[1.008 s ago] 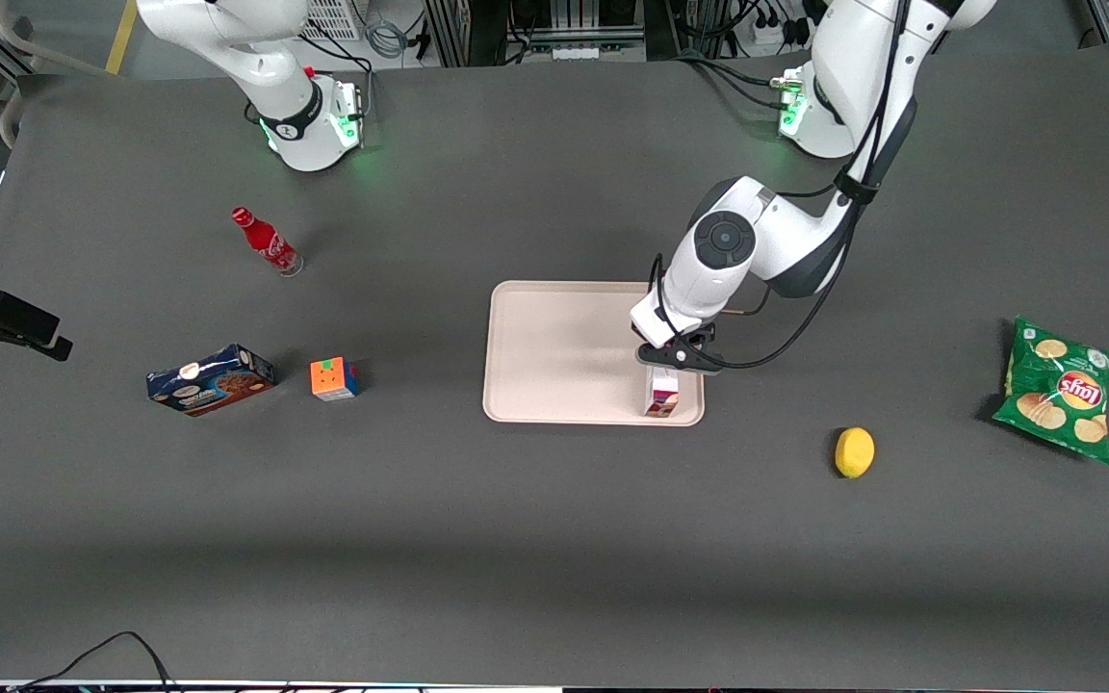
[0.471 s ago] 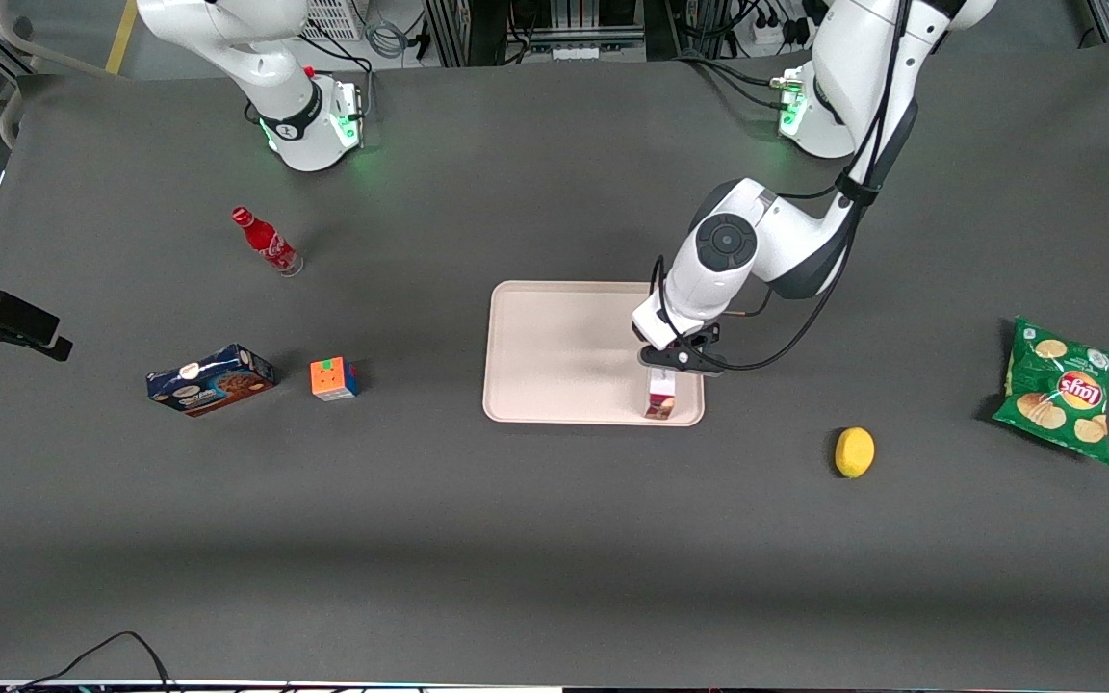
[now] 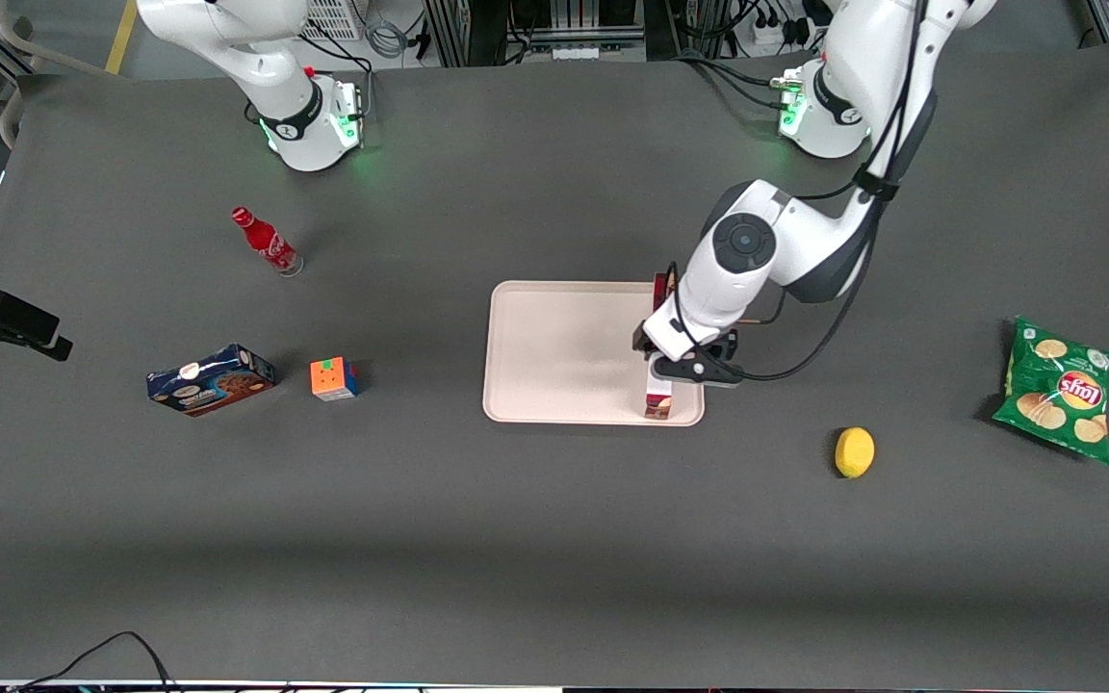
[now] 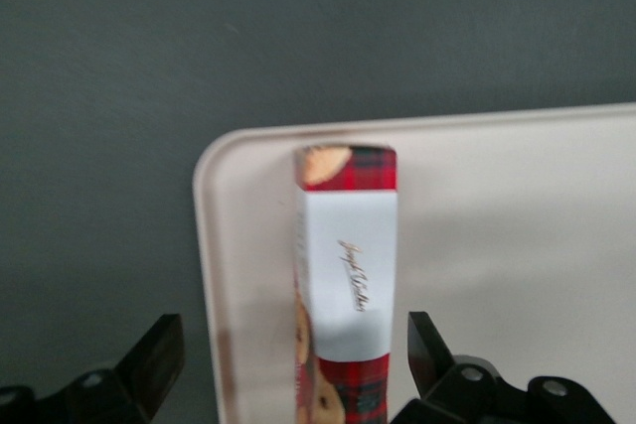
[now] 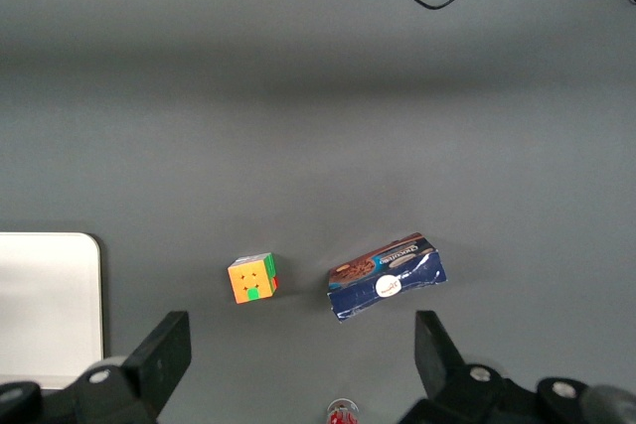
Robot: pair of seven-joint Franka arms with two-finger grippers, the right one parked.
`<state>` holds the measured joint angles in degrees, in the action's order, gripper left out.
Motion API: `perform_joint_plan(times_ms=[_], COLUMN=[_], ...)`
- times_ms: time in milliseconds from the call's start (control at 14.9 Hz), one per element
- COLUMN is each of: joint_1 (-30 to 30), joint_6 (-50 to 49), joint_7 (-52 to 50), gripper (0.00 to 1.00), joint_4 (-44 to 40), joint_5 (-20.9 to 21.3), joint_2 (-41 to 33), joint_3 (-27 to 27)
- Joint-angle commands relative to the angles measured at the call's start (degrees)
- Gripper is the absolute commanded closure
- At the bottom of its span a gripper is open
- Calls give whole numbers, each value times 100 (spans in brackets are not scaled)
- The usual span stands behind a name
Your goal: Place red cookie box on tray
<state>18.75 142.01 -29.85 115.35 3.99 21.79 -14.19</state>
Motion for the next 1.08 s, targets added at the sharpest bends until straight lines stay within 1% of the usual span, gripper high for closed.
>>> perform_joint_plan(times_ms=[0, 134, 269, 403, 538, 739, 1008], joint_1=[24, -20, -265, -398, -617, -1004, -1172], joint_6=[-1767, -2640, -3081, -3293, -3530, -3943, -4392], joint_7=[328, 1038, 1681, 1894, 2087, 2106, 2184], gripper=[0, 0, 0, 0, 0, 0, 0], joint_4=[-809, -1364, -1629, -1709, -1709, -1692, -1709], joint_5=[14, -12, -257, -328, -320, -320, -320], joint_2=[-675, -903, -1237, -1605, -1992, -2564, -3022], joint_3=[468, 819, 1040, 1312, 1383, 1428, 1428])
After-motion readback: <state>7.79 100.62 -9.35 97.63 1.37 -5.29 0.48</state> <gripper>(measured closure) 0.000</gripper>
